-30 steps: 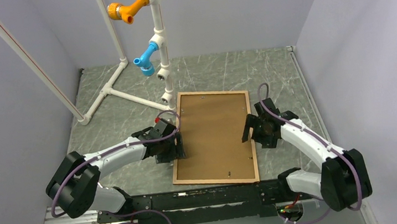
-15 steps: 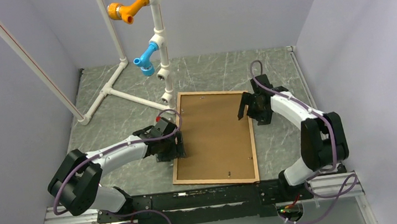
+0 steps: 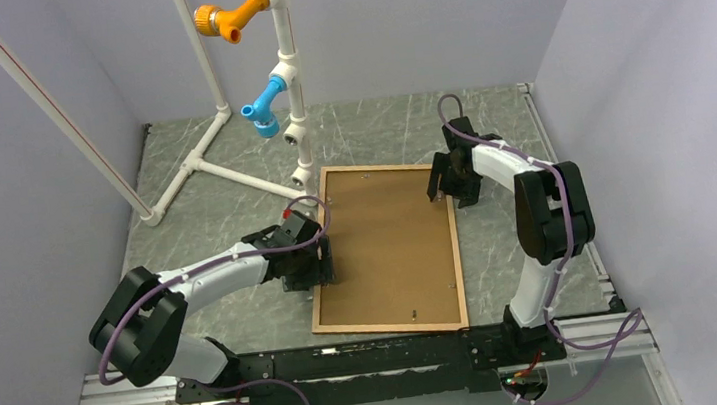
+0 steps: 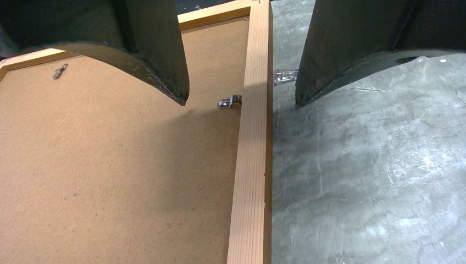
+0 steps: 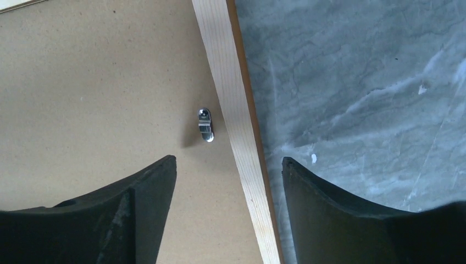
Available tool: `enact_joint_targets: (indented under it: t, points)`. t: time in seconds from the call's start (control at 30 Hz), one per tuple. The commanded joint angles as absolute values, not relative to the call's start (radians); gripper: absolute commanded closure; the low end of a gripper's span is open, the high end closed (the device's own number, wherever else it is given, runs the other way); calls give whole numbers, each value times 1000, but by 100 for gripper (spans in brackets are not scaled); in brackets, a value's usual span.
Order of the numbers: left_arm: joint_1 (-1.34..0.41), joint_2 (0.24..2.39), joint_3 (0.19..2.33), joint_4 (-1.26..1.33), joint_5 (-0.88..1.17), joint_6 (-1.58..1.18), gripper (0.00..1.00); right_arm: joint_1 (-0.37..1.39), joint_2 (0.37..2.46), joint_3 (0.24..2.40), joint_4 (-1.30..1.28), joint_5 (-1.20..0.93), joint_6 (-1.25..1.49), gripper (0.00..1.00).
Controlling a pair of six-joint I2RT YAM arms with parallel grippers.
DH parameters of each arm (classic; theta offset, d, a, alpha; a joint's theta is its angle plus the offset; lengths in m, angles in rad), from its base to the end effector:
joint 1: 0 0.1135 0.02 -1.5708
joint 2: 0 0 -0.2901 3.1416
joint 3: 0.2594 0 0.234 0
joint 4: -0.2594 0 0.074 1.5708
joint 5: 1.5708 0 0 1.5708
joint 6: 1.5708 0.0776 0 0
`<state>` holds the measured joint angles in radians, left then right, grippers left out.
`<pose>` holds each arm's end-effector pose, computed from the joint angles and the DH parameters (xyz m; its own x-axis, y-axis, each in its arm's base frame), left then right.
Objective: Put the photo into the frame
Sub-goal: Install the photo frame at the center of the board.
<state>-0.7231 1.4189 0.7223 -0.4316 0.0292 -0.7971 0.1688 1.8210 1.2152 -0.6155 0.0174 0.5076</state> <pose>0.1882 -0.1691 0.1642 -0.9533 -0.1123 -0.2804 -0.0159 0.9456 -0.3248 0.3589 0.0598 0.1727 -0.8882 0.3417 -0.3072 0.3086 0.9390 0.1522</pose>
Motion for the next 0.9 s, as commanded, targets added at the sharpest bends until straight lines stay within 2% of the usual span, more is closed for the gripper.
enact_joint_targets:
  t: [0.0, 0.27, 0.4, 0.53, 0.67, 0.77, 0.87]
  points:
    - [-720, 1451, 728, -422, 12, -775, 25, 163, 1851, 1269, -611, 36, 485, 31]
    - [-720, 1465, 733, -421, 11, -776, 25, 149, 1894, 1272, -594, 40, 481, 38]
    - [-720, 1463, 732, -419, 14, -775, 25, 142, 1913, 1292, -597, 29, 476, 37]
    - [-719, 1462, 732, -420, 14, -774, 25, 134, 1924, 1310, -598, 13, 470, 31]
    - [-720, 1468, 736, -421, 13, -772, 26, 129, 1939, 1322, -603, 21, 466, 33]
    - [-721, 1472, 738, -423, 12, -770, 26, 126, 1940, 1314, -598, 23, 464, 37]
    - [-720, 1475, 739, -424, 10, -769, 26, 126, 1942, 1307, -595, 27, 461, 59]
